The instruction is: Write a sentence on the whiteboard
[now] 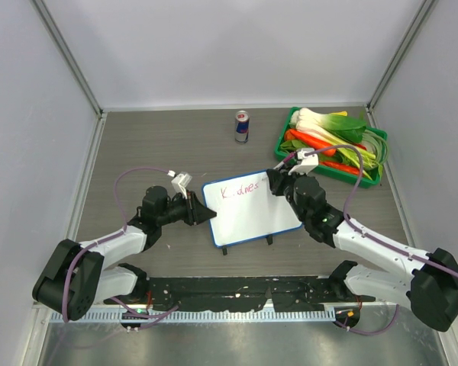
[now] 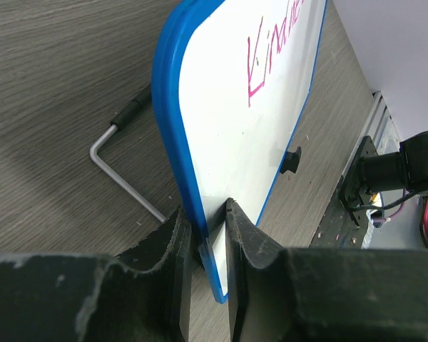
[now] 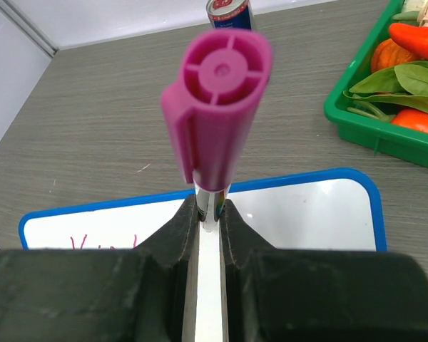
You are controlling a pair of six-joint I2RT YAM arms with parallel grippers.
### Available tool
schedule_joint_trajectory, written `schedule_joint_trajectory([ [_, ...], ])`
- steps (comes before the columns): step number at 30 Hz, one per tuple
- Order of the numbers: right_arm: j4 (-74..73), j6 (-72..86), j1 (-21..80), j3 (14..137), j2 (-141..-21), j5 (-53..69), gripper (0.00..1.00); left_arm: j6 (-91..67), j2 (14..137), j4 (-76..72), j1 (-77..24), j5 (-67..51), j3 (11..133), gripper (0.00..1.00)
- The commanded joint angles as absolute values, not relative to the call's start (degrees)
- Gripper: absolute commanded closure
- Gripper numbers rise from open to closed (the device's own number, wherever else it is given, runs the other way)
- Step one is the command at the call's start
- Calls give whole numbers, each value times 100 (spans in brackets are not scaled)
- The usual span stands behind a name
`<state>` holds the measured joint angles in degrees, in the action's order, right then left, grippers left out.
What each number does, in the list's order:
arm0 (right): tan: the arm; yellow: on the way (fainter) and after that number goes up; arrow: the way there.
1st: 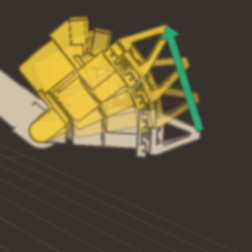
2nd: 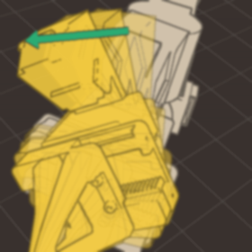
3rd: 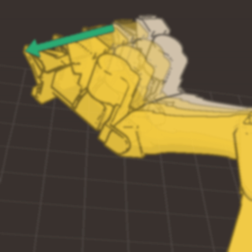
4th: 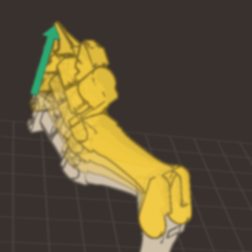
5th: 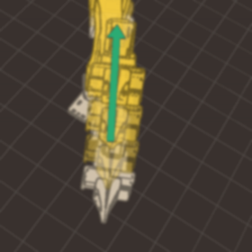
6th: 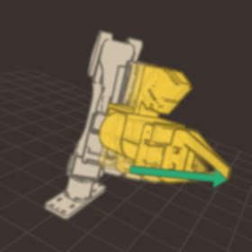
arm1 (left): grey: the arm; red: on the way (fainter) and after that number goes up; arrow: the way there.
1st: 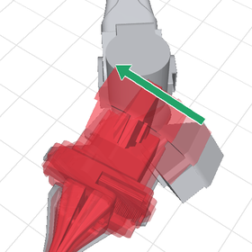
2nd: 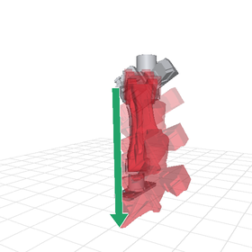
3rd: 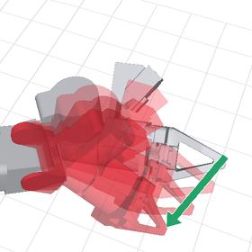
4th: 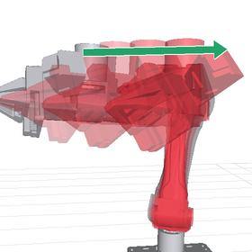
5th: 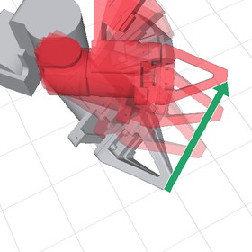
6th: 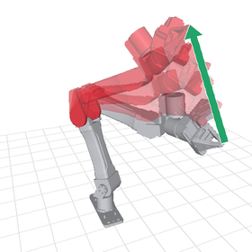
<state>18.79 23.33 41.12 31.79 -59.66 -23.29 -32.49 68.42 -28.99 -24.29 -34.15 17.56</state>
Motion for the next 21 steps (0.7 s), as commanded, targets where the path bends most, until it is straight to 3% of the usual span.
schedule_joint_trajectory([
  [1,2136,2408,4096,3340,-6029,-2232,99,-2909,6917,-2804,-2496,-3313,1854,100],
  [21,2013,2408,4087,3305,-6196,-2083,99,-2909,6926,-2804,-2496,-3313,1854,100],
])
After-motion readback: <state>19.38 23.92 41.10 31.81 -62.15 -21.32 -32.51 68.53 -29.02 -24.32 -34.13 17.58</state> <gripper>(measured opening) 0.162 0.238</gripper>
